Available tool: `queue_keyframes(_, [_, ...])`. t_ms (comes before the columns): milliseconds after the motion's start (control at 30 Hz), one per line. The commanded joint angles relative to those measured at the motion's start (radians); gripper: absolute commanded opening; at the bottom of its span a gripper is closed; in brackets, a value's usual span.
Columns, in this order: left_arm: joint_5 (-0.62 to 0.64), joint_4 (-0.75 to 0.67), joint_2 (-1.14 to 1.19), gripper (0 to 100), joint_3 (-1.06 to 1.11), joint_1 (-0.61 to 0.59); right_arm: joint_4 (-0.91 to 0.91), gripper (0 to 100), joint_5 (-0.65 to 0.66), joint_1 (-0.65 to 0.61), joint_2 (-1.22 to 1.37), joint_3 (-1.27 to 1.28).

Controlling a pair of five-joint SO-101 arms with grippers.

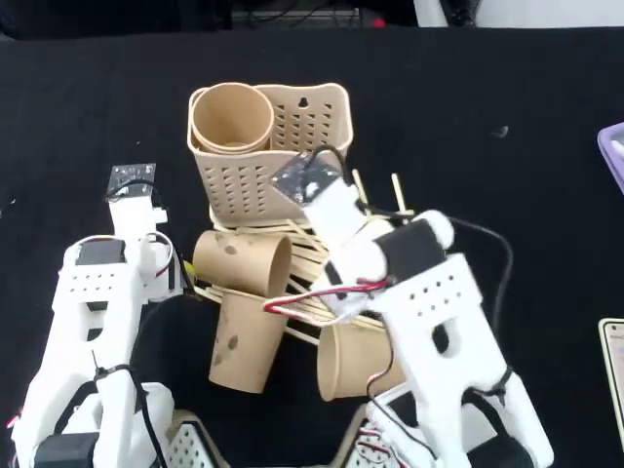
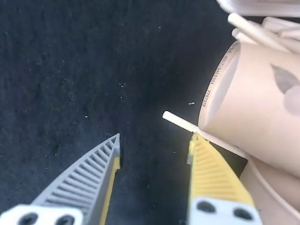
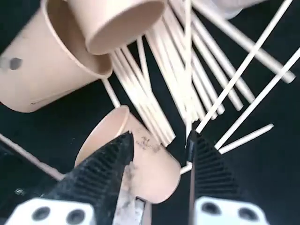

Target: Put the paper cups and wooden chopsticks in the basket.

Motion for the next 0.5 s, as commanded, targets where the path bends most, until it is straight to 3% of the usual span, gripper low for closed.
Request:
queue_keyframes(0, [0.003, -0.044, -0.026, 23, 0.019, -0.012, -0.008, 19.4, -0.064, -0.101, -0.008, -0.031])
queue_keyframes(133, [0.002, -0.101, -0.026, 23, 0.048, -0.048, -0.080, 19.4, -0.080, -0.203, -0.033, 0.119])
queue_keyframes(300, [0.002, -0.103, -0.026, 23, 0.038, -0.122, -0.206, 19.4, 0.020, -0.117, -0.021, 0.285])
queue_keyframes(467, [0.002, -0.104, -0.026, 23, 0.038, -0.120, -0.195, 19.4, 0.129, 0.000, -0.021, 0.311])
